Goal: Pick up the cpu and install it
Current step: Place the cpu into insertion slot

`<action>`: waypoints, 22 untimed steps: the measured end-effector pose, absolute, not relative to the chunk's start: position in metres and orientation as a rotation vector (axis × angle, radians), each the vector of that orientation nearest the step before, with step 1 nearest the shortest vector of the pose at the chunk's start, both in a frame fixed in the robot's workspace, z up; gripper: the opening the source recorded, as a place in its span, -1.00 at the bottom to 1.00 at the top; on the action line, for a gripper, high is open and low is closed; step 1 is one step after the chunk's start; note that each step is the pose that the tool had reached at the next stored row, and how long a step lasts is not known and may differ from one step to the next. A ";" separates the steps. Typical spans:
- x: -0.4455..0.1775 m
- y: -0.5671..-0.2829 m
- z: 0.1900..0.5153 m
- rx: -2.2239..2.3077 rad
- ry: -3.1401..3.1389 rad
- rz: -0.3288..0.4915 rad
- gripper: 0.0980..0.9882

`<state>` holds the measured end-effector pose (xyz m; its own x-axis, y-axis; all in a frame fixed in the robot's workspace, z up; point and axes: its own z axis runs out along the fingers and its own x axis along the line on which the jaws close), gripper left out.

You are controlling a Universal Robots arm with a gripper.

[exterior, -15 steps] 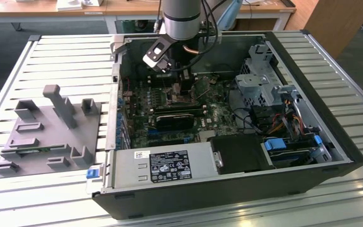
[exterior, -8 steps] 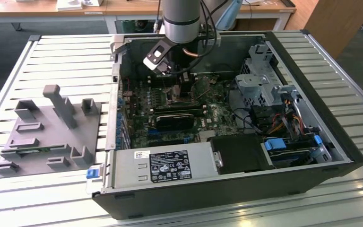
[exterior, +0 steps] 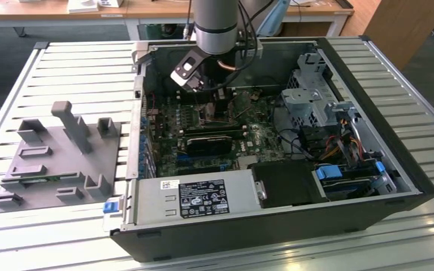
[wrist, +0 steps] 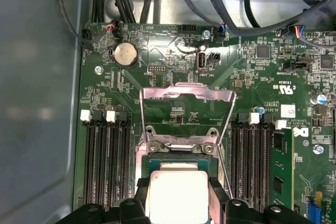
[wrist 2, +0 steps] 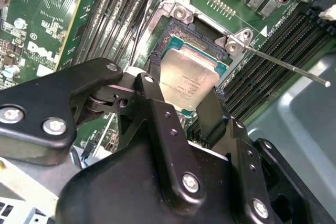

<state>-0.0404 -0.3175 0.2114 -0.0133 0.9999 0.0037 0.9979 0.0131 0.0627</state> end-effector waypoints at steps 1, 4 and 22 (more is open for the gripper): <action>-0.041 -0.318 0.210 2.177 2.206 0.073 -0.04; -0.041 -0.318 0.208 2.179 2.204 0.073 -0.04; -0.042 -0.318 0.197 2.204 2.178 0.073 -0.04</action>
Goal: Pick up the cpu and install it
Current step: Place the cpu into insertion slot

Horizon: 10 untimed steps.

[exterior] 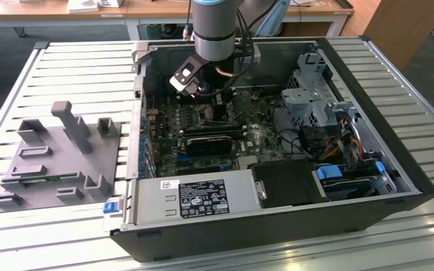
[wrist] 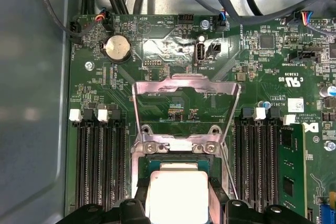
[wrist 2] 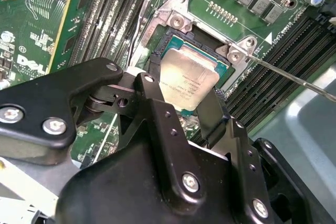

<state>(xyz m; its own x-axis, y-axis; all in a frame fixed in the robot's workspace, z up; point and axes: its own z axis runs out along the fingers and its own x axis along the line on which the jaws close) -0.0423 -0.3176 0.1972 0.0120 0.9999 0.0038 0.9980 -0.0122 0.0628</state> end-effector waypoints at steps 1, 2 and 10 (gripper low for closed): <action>-0.042 -0.318 0.197 2.204 2.178 0.072 -0.04; -0.042 -0.318 0.196 2.204 2.178 0.072 -0.04; -0.042 -0.318 0.195 2.204 2.178 0.072 -0.04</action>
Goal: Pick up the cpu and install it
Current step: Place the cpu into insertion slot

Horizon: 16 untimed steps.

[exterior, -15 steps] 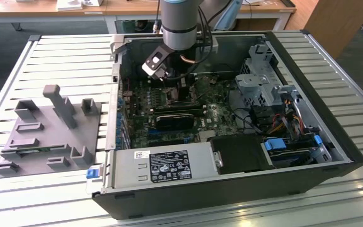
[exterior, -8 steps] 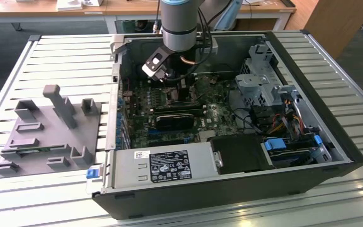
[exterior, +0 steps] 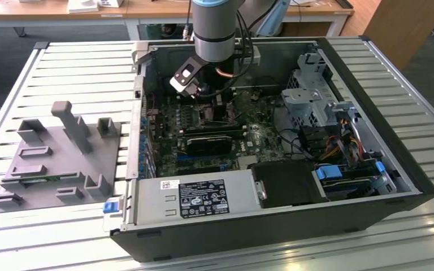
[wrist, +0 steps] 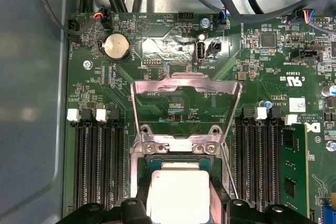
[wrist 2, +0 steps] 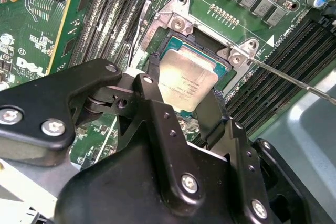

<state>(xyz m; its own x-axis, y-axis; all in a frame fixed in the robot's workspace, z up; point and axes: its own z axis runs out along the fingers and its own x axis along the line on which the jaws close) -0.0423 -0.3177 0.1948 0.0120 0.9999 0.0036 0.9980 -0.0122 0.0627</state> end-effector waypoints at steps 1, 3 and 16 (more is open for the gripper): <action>-0.042 -0.318 0.195 2.204 2.178 0.072 -0.04; -0.042 -0.318 0.195 2.204 2.178 0.072 -0.04; -0.042 -0.318 0.195 2.204 2.178 0.072 0.13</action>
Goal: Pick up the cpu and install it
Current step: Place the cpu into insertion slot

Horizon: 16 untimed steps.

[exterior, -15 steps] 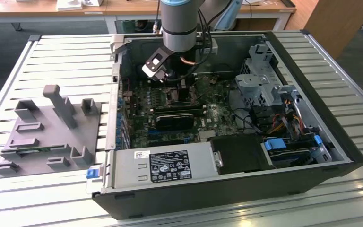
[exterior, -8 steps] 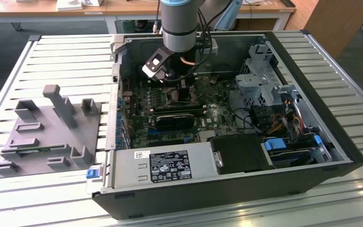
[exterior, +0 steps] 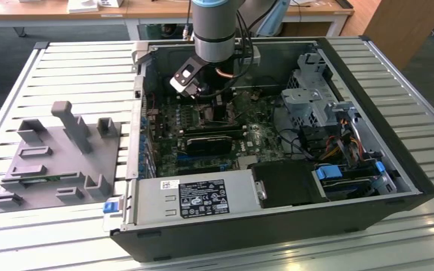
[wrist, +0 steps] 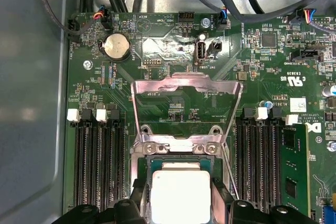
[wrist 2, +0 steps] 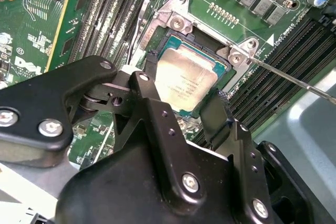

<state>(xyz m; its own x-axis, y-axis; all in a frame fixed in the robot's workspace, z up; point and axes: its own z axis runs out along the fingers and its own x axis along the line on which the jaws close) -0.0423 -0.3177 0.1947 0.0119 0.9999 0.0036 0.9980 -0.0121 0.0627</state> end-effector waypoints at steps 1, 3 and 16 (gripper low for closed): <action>-0.042 -0.318 0.196 2.204 2.178 0.072 0.13; -0.042 -0.318 0.199 2.204 2.178 0.072 0.13; -0.042 -0.318 0.212 2.208 2.181 0.064 -0.96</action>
<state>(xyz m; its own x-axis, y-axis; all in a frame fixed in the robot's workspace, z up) -0.0417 -0.3177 0.2117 0.0120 0.9999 0.0036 0.9984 -0.0122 0.0554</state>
